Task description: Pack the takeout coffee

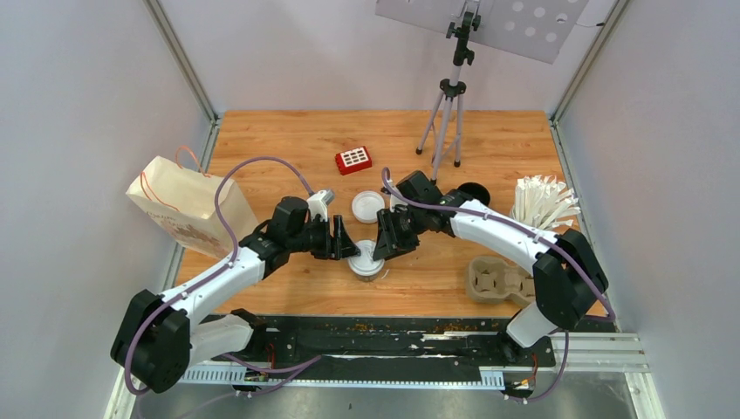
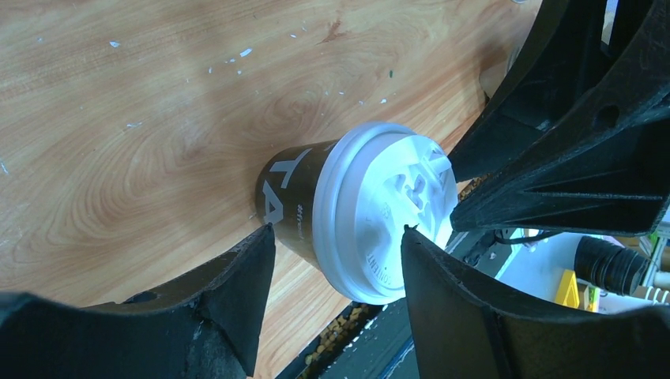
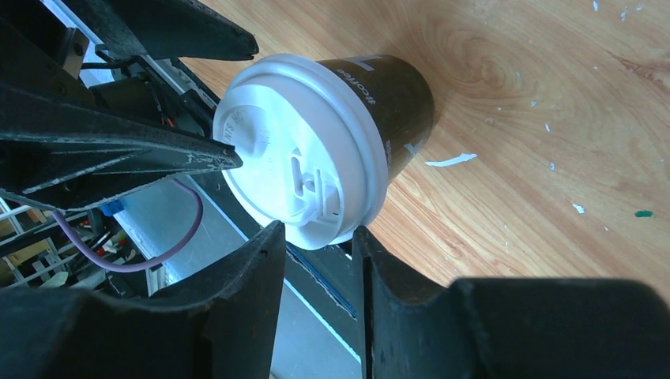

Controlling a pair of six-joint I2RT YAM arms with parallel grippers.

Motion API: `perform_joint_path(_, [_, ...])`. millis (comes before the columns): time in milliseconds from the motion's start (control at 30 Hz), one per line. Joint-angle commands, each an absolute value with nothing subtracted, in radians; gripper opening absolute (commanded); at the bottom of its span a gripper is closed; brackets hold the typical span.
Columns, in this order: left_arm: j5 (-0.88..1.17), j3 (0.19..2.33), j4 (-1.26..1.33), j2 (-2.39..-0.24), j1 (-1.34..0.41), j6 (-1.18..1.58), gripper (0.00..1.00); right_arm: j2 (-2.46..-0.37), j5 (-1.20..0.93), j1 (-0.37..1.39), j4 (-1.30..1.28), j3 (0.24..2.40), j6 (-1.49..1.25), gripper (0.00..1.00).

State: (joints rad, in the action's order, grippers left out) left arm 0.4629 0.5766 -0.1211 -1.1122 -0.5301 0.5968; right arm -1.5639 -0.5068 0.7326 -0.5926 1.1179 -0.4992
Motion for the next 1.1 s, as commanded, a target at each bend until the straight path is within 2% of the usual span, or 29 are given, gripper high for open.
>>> perform_joint_path(0, [0.468,0.571,-0.104,-1.113,-0.533,0.584,0.66,-1.554,-0.504,0.739,-0.617,1.161,-0.458,0.38])
perform_joint_path(200, [0.449,0.574,-0.136,-1.097,-0.534,0.582,0.63,-1.558,-0.486,0.740,-0.638,1.179,-0.423,0.40])
perform_joint_path(400, [0.408,0.605,-0.221,-1.065,-0.534,0.556,0.66,-1.584,-0.435,0.737,-0.705,1.266,-0.355,0.56])
perform_joint_path(600, [0.421,0.590,-0.205,-1.046,-0.534,0.577,0.66,-1.601,-0.464,0.728,-0.698,1.299,-0.327,0.60])
perform_joint_path(833, [0.447,0.562,-0.141,-1.044,-0.533,0.613,0.66,-1.662,-0.491,0.728,-0.709,1.334,-0.295,0.57])
perform_joint_path(1067, [0.433,0.549,-0.150,-1.043,-0.534,0.604,0.61,-1.701,-0.489,0.727,-0.713,1.356,-0.275,0.53])
